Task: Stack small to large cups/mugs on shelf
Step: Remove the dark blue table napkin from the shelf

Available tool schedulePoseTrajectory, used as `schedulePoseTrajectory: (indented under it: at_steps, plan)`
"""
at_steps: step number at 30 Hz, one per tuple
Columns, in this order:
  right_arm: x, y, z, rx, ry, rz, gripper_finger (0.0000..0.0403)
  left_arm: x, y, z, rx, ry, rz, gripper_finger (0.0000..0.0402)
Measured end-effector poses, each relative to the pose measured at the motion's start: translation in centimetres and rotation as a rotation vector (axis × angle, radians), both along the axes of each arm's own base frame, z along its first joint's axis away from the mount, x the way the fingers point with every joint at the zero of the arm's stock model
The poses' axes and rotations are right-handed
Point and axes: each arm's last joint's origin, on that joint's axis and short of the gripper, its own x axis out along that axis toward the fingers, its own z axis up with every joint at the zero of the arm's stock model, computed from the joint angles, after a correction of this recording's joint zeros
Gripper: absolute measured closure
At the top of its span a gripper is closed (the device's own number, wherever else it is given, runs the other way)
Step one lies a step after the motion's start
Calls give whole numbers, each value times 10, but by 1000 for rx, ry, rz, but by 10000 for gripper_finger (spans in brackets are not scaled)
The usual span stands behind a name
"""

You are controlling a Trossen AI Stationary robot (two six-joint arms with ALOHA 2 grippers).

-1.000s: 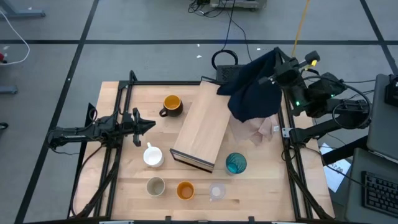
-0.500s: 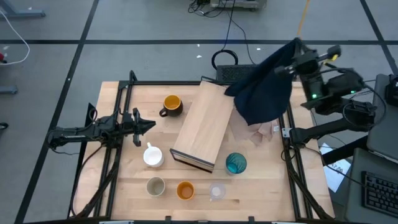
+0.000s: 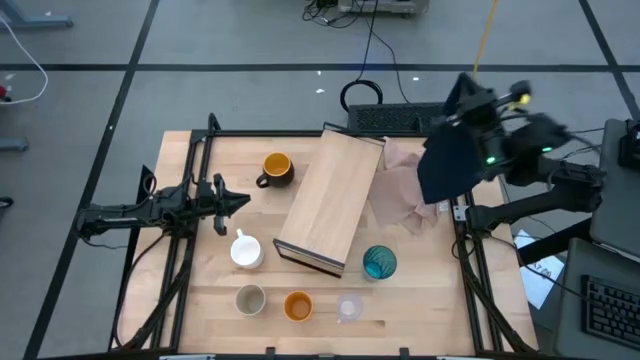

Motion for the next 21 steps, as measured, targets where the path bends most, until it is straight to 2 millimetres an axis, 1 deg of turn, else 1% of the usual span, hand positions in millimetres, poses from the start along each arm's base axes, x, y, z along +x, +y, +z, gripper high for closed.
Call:
schedulePoseTrajectory:
  at_steps: [2,4,12,17,21]
  plan:
    - [6,-1,-15,11,10,0,403,0,0,0,2,1,0,364]
    - [8,-2,-29,18,16,-7,403,0,0,0,1,1,0,364]
    - [7,-5,-92,61,-1,-10,403,0,0,0,-1,0,0,364]
    - [8,-5,-135,99,1,-29,403,0,0,0,-1,1,0,364]
    - [8,-3,-163,125,-25,-17,403,0,0,0,-1,1,0,364]
